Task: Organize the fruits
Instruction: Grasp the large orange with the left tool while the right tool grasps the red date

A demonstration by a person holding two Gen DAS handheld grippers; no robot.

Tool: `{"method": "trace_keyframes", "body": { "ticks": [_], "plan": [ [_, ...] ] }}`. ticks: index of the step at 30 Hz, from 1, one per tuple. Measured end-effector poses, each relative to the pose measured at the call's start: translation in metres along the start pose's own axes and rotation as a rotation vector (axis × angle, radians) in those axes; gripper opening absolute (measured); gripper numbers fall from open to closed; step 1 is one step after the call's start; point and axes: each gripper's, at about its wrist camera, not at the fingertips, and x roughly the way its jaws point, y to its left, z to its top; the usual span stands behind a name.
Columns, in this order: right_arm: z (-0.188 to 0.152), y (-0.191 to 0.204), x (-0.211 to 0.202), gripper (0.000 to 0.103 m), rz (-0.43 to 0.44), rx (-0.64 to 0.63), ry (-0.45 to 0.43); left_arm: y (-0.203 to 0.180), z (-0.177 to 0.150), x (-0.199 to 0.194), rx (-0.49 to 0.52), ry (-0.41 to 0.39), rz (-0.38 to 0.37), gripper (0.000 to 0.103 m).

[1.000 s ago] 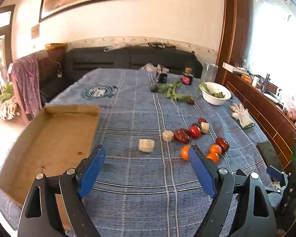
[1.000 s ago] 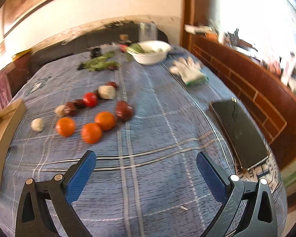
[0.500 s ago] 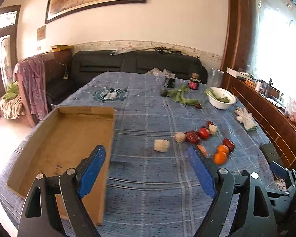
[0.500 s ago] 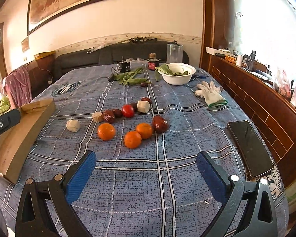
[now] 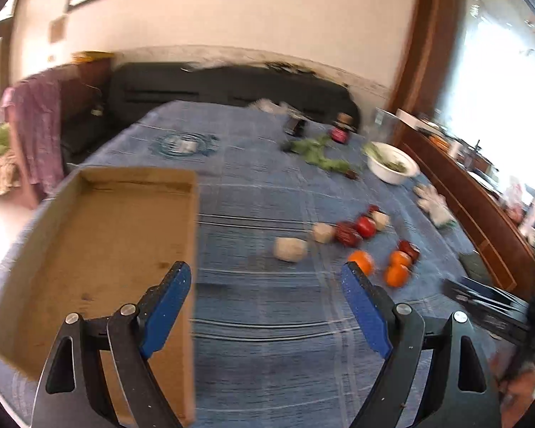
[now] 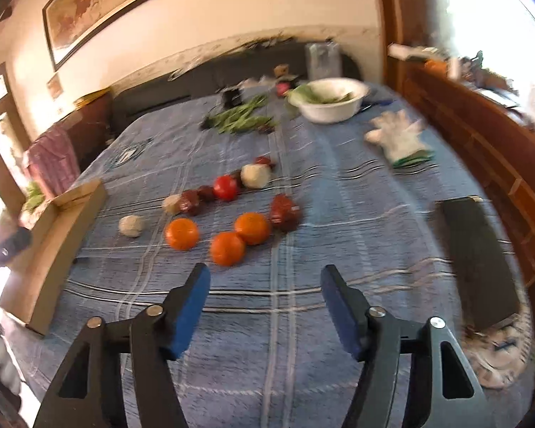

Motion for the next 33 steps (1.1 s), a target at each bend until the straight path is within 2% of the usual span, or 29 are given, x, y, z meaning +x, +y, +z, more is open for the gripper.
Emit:
{"method": "trace_keyframes", "body": {
  "ticks": [2, 4, 8, 11, 13, 15, 19, 25, 28, 33],
  "plan": [
    [0.006, 0.002, 0.015, 0.068, -0.014, -0.015, 0.018, -0.007, 0.003, 0.008, 0.007, 0.023, -0.041, 0.070],
    [0.013, -0.004, 0.026, 0.068, -0.023, -0.009, 0.021, -0.014, 0.008, 0.020, 0.018, 0.063, -0.077, 0.063],
    [0.036, -0.023, 0.041, 0.068, -0.031, 0.047, 0.005, -0.032, 0.013, 0.041, 0.049, 0.091, -0.077, 0.063],
    [0.051, -0.034, 0.056, 0.064, -0.013, 0.081, -0.011, -0.052, 0.012, 0.070, 0.072, 0.143, -0.140, 0.063],
    [0.055, -0.039, 0.064, 0.050, 0.031, 0.103, -0.016, -0.060, 0.011, 0.089, 0.075, 0.181, -0.166, 0.063],
    [0.056, -0.045, 0.069, 0.042, 0.090, 0.132, -0.030, -0.068, 0.010, 0.108, 0.076, 0.203, -0.167, 0.063],
    [0.052, -0.057, 0.073, 0.042, 0.142, 0.170, -0.028, -0.073, 0.009, 0.130, 0.070, 0.195, -0.190, 0.062],
    [0.051, -0.068, 0.077, 0.043, 0.181, 0.219, -0.002, -0.070, 0.004, 0.146, 0.024, 0.212, -0.291, 0.062],
    [0.051, -0.066, 0.081, 0.043, 0.206, 0.223, 0.014, -0.074, 0.000, 0.154, 0.036, 0.247, -0.291, 0.062],
    [0.048, -0.059, 0.088, 0.043, 0.193, 0.196, 0.047, -0.090, -0.004, 0.155, 0.108, 0.245, -0.261, 0.062]
  ]
}}
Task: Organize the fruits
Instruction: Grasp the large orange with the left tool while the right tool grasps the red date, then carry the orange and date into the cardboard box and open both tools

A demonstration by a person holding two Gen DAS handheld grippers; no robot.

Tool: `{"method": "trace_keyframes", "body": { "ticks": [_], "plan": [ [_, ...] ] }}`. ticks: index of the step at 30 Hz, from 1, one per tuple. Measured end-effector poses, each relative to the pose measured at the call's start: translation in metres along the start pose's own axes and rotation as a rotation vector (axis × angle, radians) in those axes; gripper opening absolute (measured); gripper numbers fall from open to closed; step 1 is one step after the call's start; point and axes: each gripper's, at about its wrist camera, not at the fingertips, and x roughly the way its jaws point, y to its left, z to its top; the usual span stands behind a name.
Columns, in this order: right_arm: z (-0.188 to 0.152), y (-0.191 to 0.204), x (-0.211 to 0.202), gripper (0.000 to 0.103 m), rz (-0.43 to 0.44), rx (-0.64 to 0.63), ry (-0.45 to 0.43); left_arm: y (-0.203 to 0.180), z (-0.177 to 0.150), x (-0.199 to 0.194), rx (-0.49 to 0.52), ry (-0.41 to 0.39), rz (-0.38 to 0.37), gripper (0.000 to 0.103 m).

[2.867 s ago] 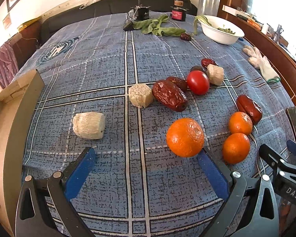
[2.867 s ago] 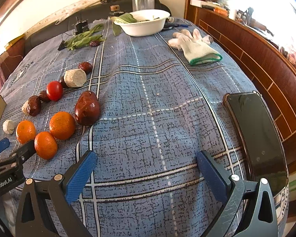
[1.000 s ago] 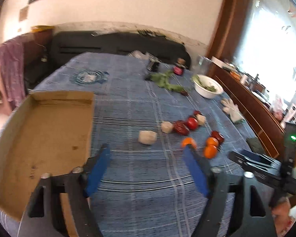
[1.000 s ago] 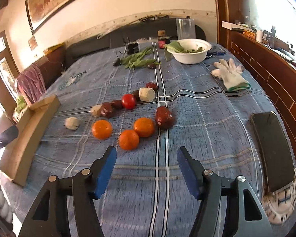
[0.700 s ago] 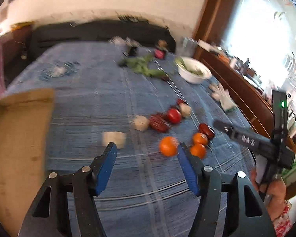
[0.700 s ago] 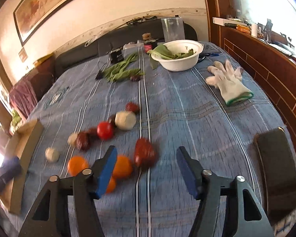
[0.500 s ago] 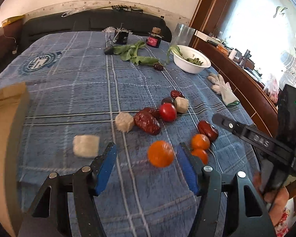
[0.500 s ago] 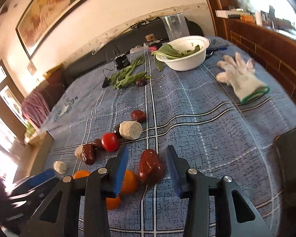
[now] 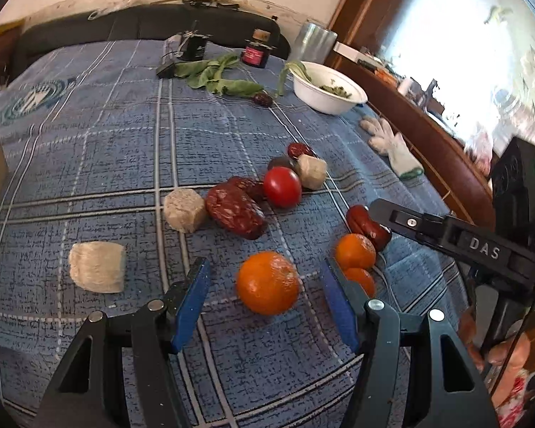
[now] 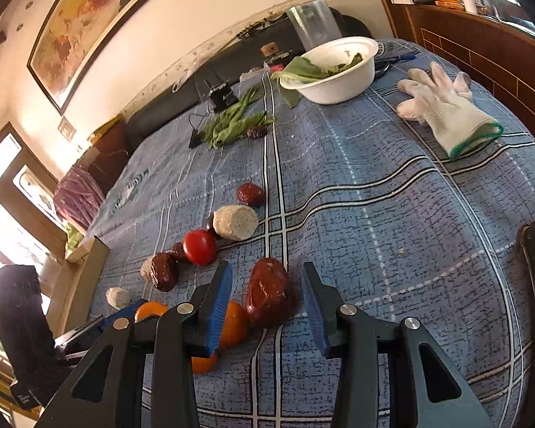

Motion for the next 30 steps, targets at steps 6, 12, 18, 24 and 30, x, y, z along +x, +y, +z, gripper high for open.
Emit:
{"method": "trace_keyframes", "body": {
  "ticks": [6, 12, 18, 24, 30],
  "plan": [
    [-0.003, 0.003, 0.010, 0.042, -0.016, -0.009, 0.040, -0.004, 0.000, 0.004, 0.026, 0.006, -0.017, 0.059],
    [-0.007, 0.008, 0.010, 0.040, -0.073, -0.044, 0.023, -0.007, -0.001, 0.006, 0.041, 0.015, -0.042, 0.029],
    [-0.009, 0.004, 0.006, 0.032, -0.103, -0.001, 0.005, -0.001, -0.002, -0.001, 0.013, -0.014, -0.077, 0.029],
    [-0.021, 0.018, -0.024, 0.033, -0.054, 0.027, -0.017, 0.007, -0.007, -0.024, -0.045, -0.042, -0.064, 0.029],
    [-0.033, 0.060, -0.050, 0.033, 0.035, -0.018, -0.007, 0.030, -0.021, -0.106, -0.172, -0.126, -0.136, 0.029]
  ]
}}
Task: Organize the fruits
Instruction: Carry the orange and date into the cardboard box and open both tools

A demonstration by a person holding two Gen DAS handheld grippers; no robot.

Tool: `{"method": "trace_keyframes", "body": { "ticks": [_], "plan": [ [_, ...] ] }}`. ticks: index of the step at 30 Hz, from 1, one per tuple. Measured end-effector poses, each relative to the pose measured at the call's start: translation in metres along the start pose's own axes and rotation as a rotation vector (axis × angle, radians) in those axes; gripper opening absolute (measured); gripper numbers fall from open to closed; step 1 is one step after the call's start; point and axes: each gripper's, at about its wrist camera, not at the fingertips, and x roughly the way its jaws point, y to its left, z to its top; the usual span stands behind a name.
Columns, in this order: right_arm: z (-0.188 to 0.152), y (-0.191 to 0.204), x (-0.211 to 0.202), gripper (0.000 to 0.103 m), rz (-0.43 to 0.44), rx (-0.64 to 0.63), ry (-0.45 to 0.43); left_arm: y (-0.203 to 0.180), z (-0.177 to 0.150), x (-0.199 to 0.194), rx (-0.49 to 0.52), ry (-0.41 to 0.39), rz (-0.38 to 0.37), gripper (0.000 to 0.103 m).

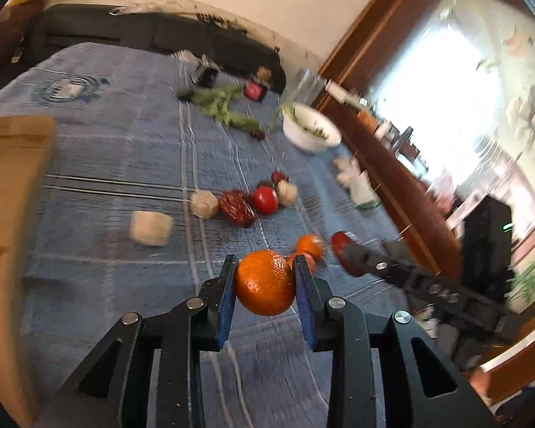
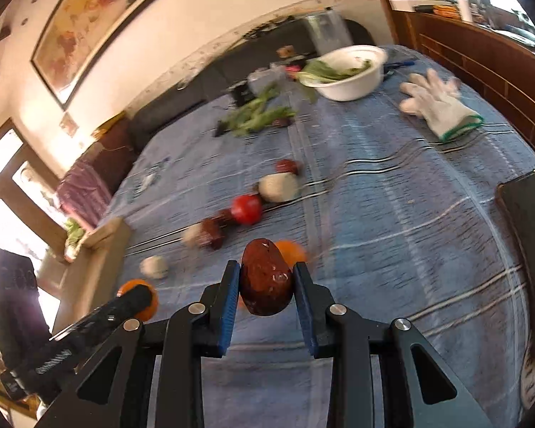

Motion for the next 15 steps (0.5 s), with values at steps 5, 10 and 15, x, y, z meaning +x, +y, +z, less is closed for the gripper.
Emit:
{"method": "trace_keyframes", "body": {
  "ticks": [5, 10, 15],
  "plan": [
    [-0.003, 0.066, -0.001, 0.033, 0.150, -0.085, 0.029, 0.049, 0.009, -0.086, -0.092, -0.133, 0.073, 0.030],
    [-0.020, 0.147, 0.018, 0.034, 0.284, -0.195, 0.098, 0.104, 0.001, -0.139, -0.073, -0.266, 0.535, 0.030],
    [-0.044, 0.209, 0.056, 0.034, 0.311, -0.303, 0.187, 0.160, -0.007, -0.155, -0.213, -0.238, 0.578, 0.030]
  ]
}}
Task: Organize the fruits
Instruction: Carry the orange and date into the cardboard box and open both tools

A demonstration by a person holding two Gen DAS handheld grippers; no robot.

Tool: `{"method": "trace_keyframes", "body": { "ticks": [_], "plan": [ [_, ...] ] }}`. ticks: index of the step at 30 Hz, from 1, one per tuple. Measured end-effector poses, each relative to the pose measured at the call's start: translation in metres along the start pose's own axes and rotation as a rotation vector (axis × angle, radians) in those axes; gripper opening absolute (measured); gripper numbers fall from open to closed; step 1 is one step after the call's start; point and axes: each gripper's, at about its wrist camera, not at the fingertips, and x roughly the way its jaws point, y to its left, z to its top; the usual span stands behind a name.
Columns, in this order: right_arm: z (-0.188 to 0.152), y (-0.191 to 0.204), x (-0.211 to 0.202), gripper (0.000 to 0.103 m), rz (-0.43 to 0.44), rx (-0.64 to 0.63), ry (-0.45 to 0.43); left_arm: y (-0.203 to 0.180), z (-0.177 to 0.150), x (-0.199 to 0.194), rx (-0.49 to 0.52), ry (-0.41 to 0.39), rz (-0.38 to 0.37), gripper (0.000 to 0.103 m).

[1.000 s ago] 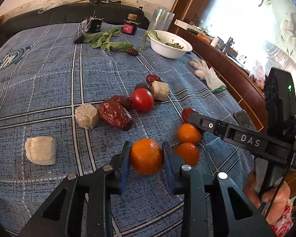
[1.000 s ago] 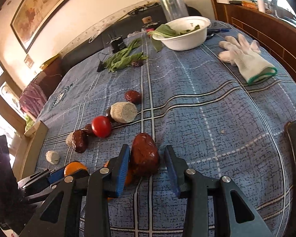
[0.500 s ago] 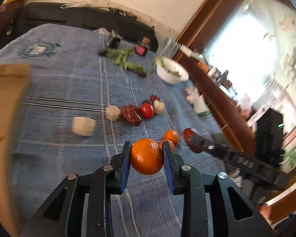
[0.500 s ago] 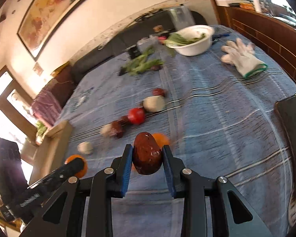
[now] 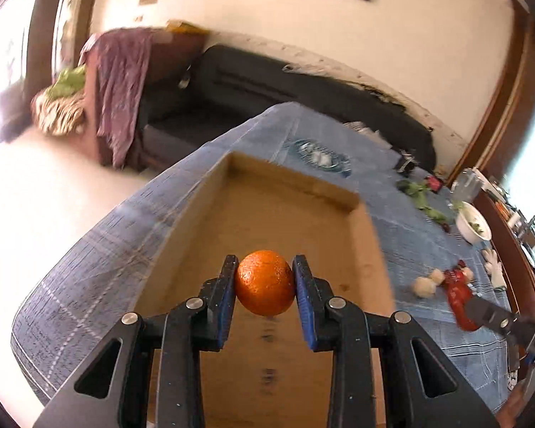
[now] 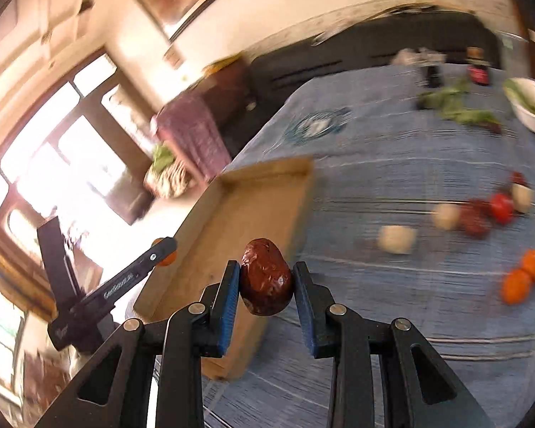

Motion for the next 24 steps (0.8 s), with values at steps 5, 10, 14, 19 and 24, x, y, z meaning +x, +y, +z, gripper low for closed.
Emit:
{"method": "trace_keyframes", "body": {
  "ticks": [5, 10, 14, 19, 24],
  "plan": [
    [-0.006, 0.026, 0.063, 0.034, -0.014, -0.051, 0.115, 0.018, -0.008, 0.015, -0.028, 0.054, 0.014, 0.030],
    [-0.014, 0.043, 0.096, 0.034, -0.046, -0.111, 0.168, 0.030, -0.012, 0.021, -0.022, 0.066, 0.016, 0.030],
    [-0.020, 0.050, 0.107, 0.034, -0.082, -0.159, 0.181, 0.033, -0.011, 0.022, -0.023, 0.063, 0.022, 0.030],
    [-0.026, 0.056, 0.115, 0.034, -0.113, -0.197, 0.183, 0.045, -0.008, 0.016, -0.071, 0.069, 0.020, 0.033],
    [-0.025, 0.066, 0.097, 0.055, -0.102, -0.233, 0.132, 0.047, -0.001, -0.011, -0.093, 0.012, 0.012, 0.049]
  ]
}}
